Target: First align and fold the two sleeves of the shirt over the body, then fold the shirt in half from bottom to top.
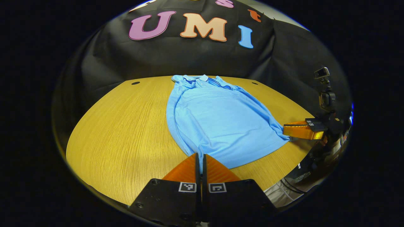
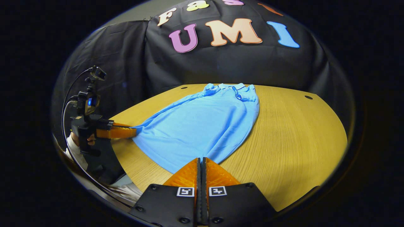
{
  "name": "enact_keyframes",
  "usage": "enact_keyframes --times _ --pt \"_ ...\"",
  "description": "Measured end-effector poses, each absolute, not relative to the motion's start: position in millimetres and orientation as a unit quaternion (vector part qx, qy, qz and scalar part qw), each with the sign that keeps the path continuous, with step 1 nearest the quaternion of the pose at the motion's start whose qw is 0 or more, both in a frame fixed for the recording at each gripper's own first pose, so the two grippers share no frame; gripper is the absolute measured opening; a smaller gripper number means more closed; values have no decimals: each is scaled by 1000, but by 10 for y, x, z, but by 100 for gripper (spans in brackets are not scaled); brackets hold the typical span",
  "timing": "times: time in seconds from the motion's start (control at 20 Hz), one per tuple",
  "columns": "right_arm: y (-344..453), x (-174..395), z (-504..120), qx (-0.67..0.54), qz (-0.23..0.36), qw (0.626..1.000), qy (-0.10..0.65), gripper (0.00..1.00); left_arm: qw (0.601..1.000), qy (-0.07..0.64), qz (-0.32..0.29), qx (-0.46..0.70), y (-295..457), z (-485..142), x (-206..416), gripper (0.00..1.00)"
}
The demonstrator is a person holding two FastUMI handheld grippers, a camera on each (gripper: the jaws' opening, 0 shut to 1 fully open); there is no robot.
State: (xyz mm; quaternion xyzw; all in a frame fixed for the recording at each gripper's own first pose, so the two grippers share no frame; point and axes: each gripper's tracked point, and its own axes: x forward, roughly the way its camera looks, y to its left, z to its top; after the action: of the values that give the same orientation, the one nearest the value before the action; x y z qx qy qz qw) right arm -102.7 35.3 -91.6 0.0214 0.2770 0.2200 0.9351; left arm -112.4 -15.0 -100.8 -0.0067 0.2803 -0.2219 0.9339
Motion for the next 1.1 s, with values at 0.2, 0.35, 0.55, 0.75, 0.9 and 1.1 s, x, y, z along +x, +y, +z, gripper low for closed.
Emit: enact_keyframes --times 0.2,0.35,0.55,0.75,0.9,1.1 --pt "309 -993 -820 26 211 940 266 2 933 281 -225 -6 -161 -1028 -1117 0" --pt "316 -1022 -840 18 212 940 266 2 932 282 -226 -11 -165 -1032 -1113 0" --pt "317 -1059 -928 -8 212 938 273 3 932 281 -227 -9 -163 -1042 -1118 0" --pt "350 -1111 -924 -11 220 935 278 16 932 281 -228 -8 -159 -1045 -1125 0" --pt "364 -1136 -889 1 226 934 278 53 932 280 -229 -7 -165 -1046 -1128 0" --pt "361 -1126 -908 3 221 934 281 86 932 280 -230 -7 -159 -1052 -1125 0"
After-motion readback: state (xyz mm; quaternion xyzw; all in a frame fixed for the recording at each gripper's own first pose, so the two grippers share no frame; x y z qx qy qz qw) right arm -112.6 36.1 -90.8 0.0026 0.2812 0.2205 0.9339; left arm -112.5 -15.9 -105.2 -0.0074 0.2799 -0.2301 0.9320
